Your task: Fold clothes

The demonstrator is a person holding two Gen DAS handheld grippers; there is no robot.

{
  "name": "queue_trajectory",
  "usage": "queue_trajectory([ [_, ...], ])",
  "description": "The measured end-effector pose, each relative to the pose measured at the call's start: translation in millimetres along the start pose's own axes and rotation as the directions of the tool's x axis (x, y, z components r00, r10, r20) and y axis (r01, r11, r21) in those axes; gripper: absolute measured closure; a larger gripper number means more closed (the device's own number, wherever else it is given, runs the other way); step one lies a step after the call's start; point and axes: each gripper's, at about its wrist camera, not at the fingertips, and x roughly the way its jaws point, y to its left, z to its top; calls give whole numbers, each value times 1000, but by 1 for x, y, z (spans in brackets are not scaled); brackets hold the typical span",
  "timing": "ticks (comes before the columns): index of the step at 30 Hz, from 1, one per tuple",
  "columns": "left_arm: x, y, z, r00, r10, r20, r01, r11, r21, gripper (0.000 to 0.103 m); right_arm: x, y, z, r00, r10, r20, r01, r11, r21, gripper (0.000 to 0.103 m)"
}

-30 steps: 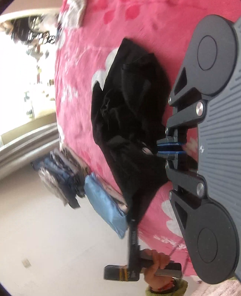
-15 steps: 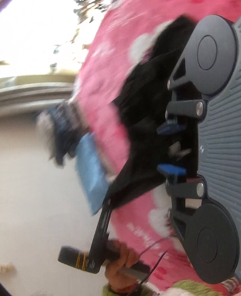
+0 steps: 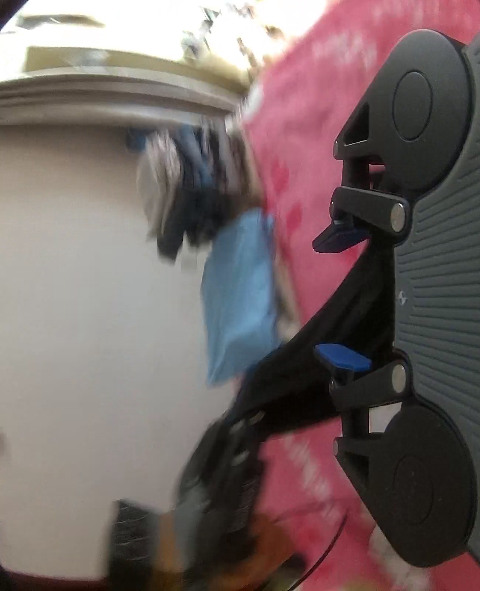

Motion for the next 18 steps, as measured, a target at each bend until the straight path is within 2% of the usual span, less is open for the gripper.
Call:
queue_trajectory([
  [1,-1,0,0,1000,-1,3,1,1000,0,99,5,1,2,999,40,-3,-40,999,-6,45],
  [3,-1,2,0,1000,-8,5,8,1000,1,99,19,9,1,997,68,-28,-70,995,-68,46],
  [6,-3,2,1,1000,-17,6,17,1000,17,99,42,13,-7,995,65,-82,-72,993,-88,47],
  [7,-3,2,1,1000,-22,5,22,999,26,99,49,13,-9,994,56,-97,-64,994,-85,53],
  [9,-1,1,-1,1000,-24,1,24,999,43,99,58,10,-11,994,-7,-108,-3,996,-95,73],
  [10,0,1,-3,1000,-24,-2,24,998,52,99,59,9,-10,994,-41,-104,31,995,-96,89],
  [13,5,3,-5,999,-32,-4,32,998,61,99,46,5,-6,991,-128,-37,125,990,-66,96],
  [15,8,3,-3,999,-49,5,48,997,63,99,29,10,-1,978,-206,21,207,976,-67,97],
  [17,14,3,0,997,-77,6,77,995,62,97,10,17,4,951,-298,82,303,950,-68,98],
  [18,17,1,1,996,-89,1,89,994,58,96,-1,20,7,929,-352,114,360,931,-56,98],
])
